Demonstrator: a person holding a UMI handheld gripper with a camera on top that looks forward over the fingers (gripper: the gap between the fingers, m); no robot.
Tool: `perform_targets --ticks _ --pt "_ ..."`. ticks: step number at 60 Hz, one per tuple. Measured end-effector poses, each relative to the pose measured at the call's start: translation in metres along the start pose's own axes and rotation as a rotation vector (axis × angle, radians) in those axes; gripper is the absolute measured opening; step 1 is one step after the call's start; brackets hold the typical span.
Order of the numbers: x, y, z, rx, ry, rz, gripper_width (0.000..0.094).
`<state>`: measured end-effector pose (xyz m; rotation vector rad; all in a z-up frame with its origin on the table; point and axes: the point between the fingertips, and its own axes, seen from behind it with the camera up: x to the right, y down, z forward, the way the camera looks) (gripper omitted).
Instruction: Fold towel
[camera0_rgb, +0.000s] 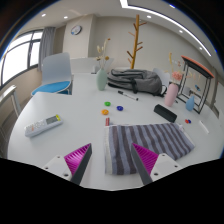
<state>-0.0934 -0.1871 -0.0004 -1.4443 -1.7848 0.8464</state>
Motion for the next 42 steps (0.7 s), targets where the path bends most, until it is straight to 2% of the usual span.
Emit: perform_targets --ticks 7,12,15,17,18,20,22,32,42 --pt "-0.004 0.01 0.019 -0.035 -0.032 0.011 0.0838" --pt "-0.004 0.009 0.023 -0.027 -0.044 0.041 0.0797" --pt "-0.004 0.01 0.024 -0.034 -0.042 0.062 0.0715" --pt "0.0 0.01 0.024 -0.04 -0.03 0.069 0.055" --pt "0.003 0.009 0.025 -0.045 -0.018 0.069 0.0401" --pt "0.018 0.009 0.026 -0.049 0.039 0.064 0.0037" --pt "0.023 0.011 0.027 -0.063 0.081 0.08 0.0037" --pt "0.012 0.007 0.012 -0.142 0.028 0.169 0.0029" --pt "0.021 -0.048 -0.042 -0.102 -0.037 0.32 0.003"
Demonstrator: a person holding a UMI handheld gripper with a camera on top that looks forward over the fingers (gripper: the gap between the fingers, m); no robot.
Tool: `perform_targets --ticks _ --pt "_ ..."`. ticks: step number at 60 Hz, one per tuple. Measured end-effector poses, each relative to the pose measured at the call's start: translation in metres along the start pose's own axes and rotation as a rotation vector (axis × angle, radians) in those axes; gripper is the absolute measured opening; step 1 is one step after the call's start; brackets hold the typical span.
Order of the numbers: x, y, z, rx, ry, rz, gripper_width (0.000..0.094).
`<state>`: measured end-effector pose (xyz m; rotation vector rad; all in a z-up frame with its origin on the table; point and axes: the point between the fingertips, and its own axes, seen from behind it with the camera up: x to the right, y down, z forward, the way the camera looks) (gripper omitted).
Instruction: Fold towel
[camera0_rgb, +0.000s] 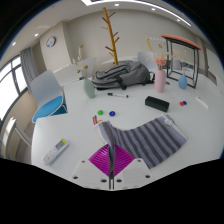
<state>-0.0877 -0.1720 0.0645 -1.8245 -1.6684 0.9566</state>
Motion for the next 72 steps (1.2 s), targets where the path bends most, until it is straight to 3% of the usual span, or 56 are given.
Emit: perform_targets --ticks 13,24,26,27,31,39,51,61,72 --pt "0.089 -0.061 -0.019 0.04 0.086 0.104 0.0031" --pt "0.178 -0.053 0.013 0.012 0.212 0.124 0.0058" --pt "0.184 -0.047 0.022 -0.008 0.199 0.123 0.0156" --pt "0.187 -0.044 0.026 -0.016 0.196 0.124 0.0259" --pt "0.205 -0.034 0.029 -0.032 0.236 0.108 0.0845" --pt "0.215 -0.056 -0.015 0.022 0.271 0.032 0.0849" --pt "0.168 -0.088 -0.168 0.07 0.22 -0.051 0.085" --pt "0.156 -0.077 -0.259 0.065 0.252 -0.104 0.0846" --pt "0.145 -0.046 -0.286 0.024 0.219 -0.042 0.0852"
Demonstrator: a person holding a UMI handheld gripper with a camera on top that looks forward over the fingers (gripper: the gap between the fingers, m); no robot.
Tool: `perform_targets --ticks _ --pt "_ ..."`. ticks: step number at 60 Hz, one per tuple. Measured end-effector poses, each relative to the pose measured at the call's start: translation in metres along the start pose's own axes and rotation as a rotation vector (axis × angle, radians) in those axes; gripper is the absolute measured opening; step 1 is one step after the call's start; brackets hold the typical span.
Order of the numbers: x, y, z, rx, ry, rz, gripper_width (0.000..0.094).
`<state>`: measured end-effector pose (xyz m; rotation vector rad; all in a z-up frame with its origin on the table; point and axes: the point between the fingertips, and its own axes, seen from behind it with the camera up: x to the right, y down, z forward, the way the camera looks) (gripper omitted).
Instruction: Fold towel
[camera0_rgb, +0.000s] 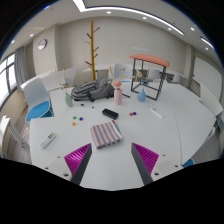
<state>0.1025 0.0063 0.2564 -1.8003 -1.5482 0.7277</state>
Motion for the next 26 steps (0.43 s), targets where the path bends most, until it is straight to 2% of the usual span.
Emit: perform_targets --ticks 10,26 --pt "0.01 0.006 0.001 0.007 0.043 -0.02 0.0862" --pt "-0.023 -0.003 -0.006 0.04 -0.018 0.004 0.0852"
